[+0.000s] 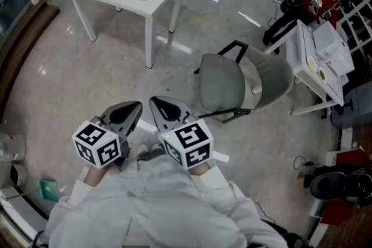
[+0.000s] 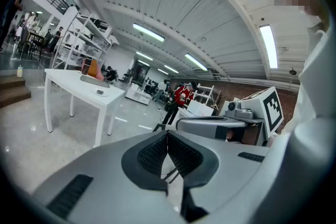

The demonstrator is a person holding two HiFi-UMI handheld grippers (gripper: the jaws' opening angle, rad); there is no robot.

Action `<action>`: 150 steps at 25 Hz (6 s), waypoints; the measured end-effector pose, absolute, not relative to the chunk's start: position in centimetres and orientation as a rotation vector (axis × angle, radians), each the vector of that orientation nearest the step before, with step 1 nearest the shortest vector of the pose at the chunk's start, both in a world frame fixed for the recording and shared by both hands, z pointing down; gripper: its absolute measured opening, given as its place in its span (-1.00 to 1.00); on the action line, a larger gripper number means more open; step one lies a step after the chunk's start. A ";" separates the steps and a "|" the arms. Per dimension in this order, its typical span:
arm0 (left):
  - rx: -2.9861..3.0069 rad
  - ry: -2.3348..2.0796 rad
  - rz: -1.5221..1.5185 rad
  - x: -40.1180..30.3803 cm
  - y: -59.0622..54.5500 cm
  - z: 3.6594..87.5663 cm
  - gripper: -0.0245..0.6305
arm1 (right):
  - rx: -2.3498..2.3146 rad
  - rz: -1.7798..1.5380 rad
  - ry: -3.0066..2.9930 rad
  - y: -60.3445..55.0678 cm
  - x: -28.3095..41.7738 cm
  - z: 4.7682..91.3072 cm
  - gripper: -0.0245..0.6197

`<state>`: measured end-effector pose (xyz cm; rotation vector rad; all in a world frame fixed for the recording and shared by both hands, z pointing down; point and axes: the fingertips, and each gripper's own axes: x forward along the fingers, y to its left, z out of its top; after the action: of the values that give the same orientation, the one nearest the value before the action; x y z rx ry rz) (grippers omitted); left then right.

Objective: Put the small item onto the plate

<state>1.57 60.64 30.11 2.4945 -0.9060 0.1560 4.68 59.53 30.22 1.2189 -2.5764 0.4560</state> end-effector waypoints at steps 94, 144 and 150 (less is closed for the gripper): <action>2.356 -0.906 0.247 -0.7 14.0 35.7 -0.89 | 1.282 0.701 -2.545 14.0 4.3 35.1 -0.88; 2.086 -1.086 0.193 -4.2 -7.2 37.7 -0.89 | 0.936 0.737 -2.558 -9.2 1.9 37.3 -0.87; 2.055 -1.061 0.246 -5.2 -8.2 38.7 -0.89 | 0.961 0.790 -2.543 -10.2 1.4 37.8 -0.87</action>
<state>-5.21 -8.21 38.69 2.0554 -1.0614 0.2457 1.42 -10.16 37.85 0.9615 -2.5432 0.7896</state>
